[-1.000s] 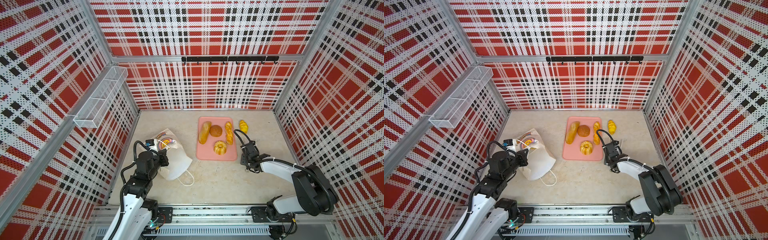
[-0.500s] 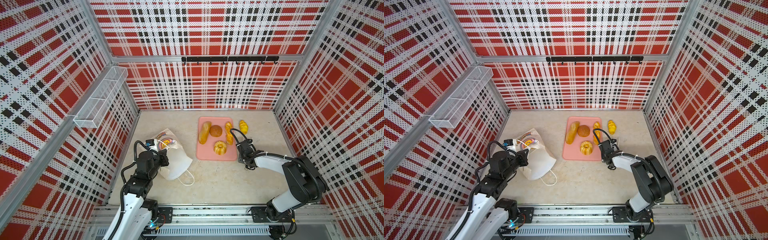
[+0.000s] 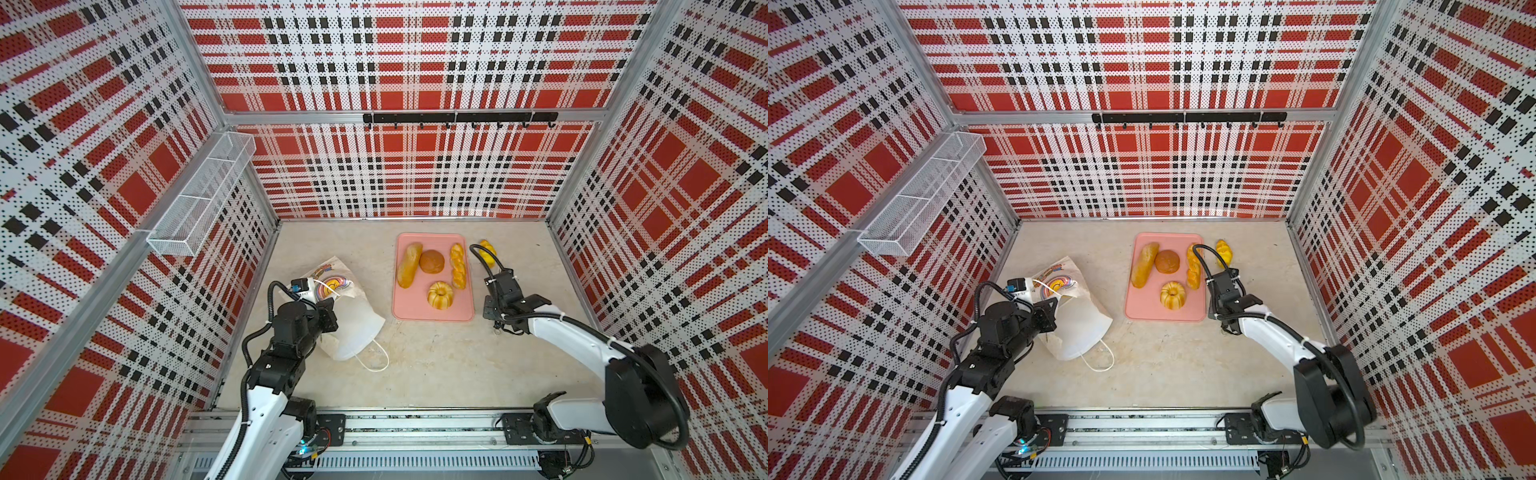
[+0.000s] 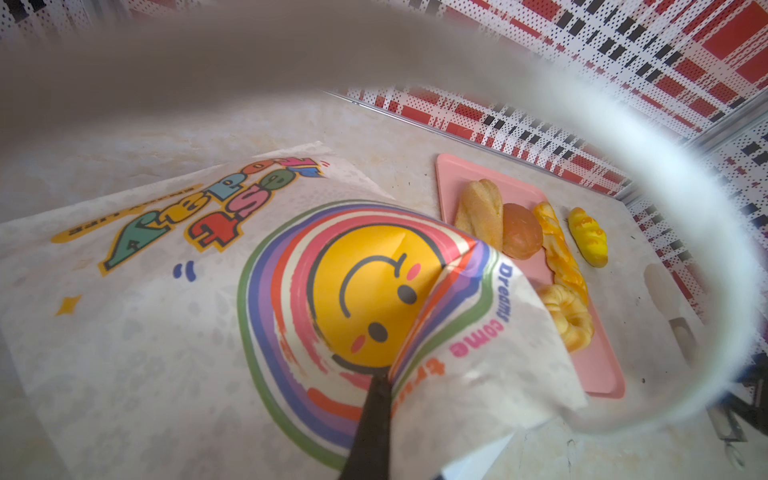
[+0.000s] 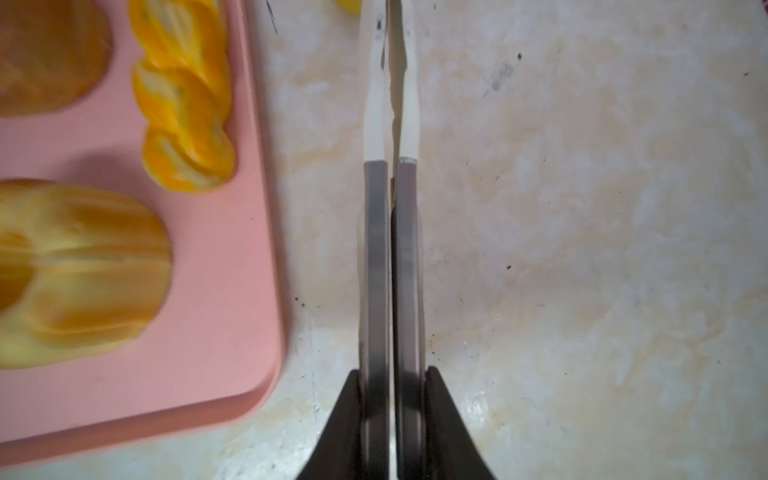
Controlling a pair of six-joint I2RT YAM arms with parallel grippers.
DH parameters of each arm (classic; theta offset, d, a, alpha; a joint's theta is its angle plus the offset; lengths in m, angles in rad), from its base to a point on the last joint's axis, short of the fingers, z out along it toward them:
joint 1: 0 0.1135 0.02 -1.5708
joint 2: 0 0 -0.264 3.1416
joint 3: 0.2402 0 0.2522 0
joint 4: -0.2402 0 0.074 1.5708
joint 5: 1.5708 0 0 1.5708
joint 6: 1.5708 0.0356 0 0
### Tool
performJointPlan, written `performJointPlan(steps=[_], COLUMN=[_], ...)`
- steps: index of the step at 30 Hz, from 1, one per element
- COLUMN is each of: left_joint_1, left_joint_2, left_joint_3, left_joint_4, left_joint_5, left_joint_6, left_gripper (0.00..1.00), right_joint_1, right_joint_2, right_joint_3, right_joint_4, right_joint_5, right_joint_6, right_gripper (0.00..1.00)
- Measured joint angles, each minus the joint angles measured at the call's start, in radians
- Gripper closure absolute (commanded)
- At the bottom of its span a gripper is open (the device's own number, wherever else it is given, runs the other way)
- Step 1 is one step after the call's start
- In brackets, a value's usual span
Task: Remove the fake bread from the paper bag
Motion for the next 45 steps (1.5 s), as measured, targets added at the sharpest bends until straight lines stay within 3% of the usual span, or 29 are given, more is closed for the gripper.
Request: performJointPlan(steps=[3,4,12,18,27,37,45], left_joint_1=[0.0,0.001,0.002,0.003,0.013,0.013,0.017], left_joint_2=[-0.006,-0.009,-0.031,-0.03,-0.025,-0.025,-0.025], left_joint_3=[0.0,0.0,-0.001,-0.001,-0.001,-0.001,-0.001], left_joint_4=[-0.001,-0.001,-0.002,-0.002,-0.001,-0.001,-0.001], left_joint_5=[0.002,0.003,0.002,0.002,0.006,0.008,0.011], left_joint_6=[-0.003,-0.003,-0.006,-0.006,-0.008,-0.014,-0.014], left_gripper=[1.0,1.0,1.0,1.0,1.0,1.0,1.0], right_joint_1=[-0.08,-0.103,-0.221,-0.284,-0.291,-0.291,-0.291], right_joint_2=[-0.075,-0.095,-0.129,-0.127,-0.117,-0.119,-0.154], right_joint_3=[0.035,0.042,0.083,0.117,0.151,0.15,0.15], right_joint_4=[-0.04,-0.055,-0.189,-0.264,-0.304,-0.309,-0.321], right_joint_5=[-0.077,-0.101,-0.314,-0.437,-0.528,-0.567,-0.591], right_joint_6=[-0.013,-0.018,-0.042,-0.08,-0.107,-0.103,-0.103], right_gripper=[0.89,1.0,1.0,0.9,0.76,0.66,0.66])
